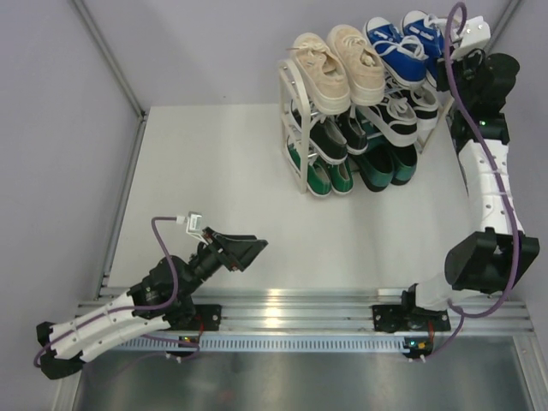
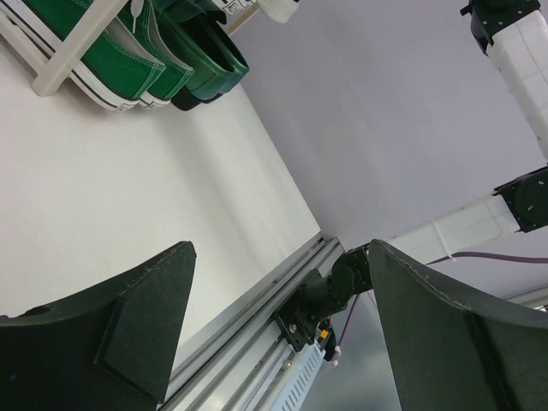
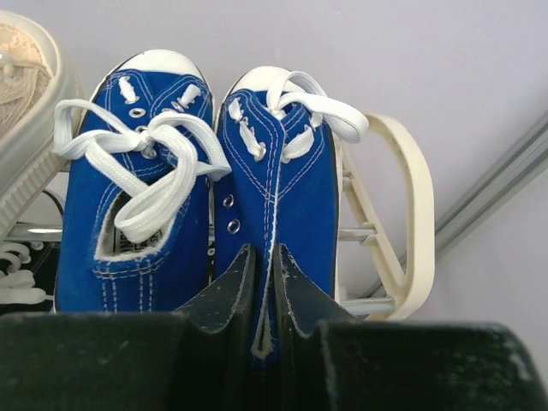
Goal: Place and organize the shoes onto the shoe shelf
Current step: Place the shoe at the shoe shelf.
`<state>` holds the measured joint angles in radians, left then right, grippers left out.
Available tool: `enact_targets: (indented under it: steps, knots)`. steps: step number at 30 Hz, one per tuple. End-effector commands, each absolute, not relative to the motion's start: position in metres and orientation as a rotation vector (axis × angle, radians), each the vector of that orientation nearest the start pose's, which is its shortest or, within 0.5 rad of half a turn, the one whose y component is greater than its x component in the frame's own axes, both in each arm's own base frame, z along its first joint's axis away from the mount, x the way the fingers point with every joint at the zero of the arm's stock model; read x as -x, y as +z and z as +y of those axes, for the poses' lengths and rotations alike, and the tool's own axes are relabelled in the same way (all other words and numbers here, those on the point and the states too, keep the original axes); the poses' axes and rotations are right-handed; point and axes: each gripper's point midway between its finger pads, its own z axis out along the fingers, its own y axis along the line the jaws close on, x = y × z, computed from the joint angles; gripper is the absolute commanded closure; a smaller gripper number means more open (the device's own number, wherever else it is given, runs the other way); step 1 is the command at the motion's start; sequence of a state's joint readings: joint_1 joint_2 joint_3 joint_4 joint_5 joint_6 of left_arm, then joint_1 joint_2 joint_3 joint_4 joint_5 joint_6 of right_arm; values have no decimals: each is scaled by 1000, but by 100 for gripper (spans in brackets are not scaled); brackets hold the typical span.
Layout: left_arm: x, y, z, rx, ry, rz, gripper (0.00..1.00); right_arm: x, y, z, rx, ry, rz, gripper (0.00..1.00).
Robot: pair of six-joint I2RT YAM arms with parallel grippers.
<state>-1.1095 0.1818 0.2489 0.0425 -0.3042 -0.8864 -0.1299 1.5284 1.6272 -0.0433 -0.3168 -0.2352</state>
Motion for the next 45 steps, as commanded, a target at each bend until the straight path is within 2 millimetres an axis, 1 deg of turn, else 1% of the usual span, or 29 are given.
enact_targets:
  steps: [1, 5, 8, 13, 14, 15, 17, 18, 19, 21, 23, 27, 30, 31, 33, 37, 38, 39, 41, 44, 45]
  knots:
    - [-131, 260, -215, 84, -1389, 1580, 12, -473, 509, 2, 449, -209, 1180, 100]
    - [-131, 262, -215, 81, -1392, 1577, 12, -482, 504, 6, 497, -231, 1150, 100]
    - [-131, 261, -215, 82, -1392, 1579, 12, -489, 497, 8, 527, -207, 1152, 100]
    - [-130, 263, -215, 76, -1394, 1574, 12, -496, 495, 7, 520, -157, 1163, 99]
    - [-130, 262, -216, 74, -1395, 1578, 12, -499, 496, 5, 514, -151, 1170, 96]
    - [-130, 262, -216, 72, -1396, 1577, 12, -502, 491, 4, 510, -137, 1193, 89]
    - [-129, 262, -216, 69, -1395, 1578, 12, -506, 488, -2, 497, -135, 1212, 85]
    - [-129, 262, -216, 68, -1397, 1577, 12, -507, 486, -3, 495, -136, 1217, 78]
    - [-129, 262, -216, 66, -1395, 1577, 12, -507, 486, -4, 495, -138, 1218, 74]
    - [-129, 261, -216, 67, -1392, 1579, 12, -507, 485, -8, 487, -150, 1222, 69]
    - [-129, 261, -216, 67, -1391, 1581, 12, -506, 487, -10, 492, -172, 1216, 68]
    - [-130, 261, -216, 69, -1391, 1579, 12, -506, 488, -9, 508, -167, 1228, 54]
    - [-129, 262, -216, 64, -1394, 1578, 13, -504, 488, -5, 511, -132, 1241, 51]
    - [-129, 263, -216, 62, -1396, 1575, 12, -504, 487, -5, 510, -125, 1246, 52]
    - [-128, 263, -216, 60, -1395, 1575, 13, -503, 485, -9, 505, -120, 1274, 56]
    - [-128, 263, -216, 56, -1399, 1574, 12, -503, 484, -20, 501, -151, 1292, 63]
    - [-127, 263, -216, 55, -1400, 1574, 12, -504, 484, -22, 502, -156, 1297, 67]
    - [-128, 262, -216, 54, -1398, 1577, 12, -504, 480, -24, 506, -156, 1320, 70]
    - [-128, 261, -216, 56, -1400, 1579, 13, -507, 481, -28, 511, -152, 1335, 76]
    - [-127, 261, -217, 56, -1401, 1581, 12, -508, 481, -33, 491, -152, 1351, 79]
    - [-127, 260, -217, 57, -1401, 1583, 12, -508, 481, -33, 487, -143, 1351, 82]
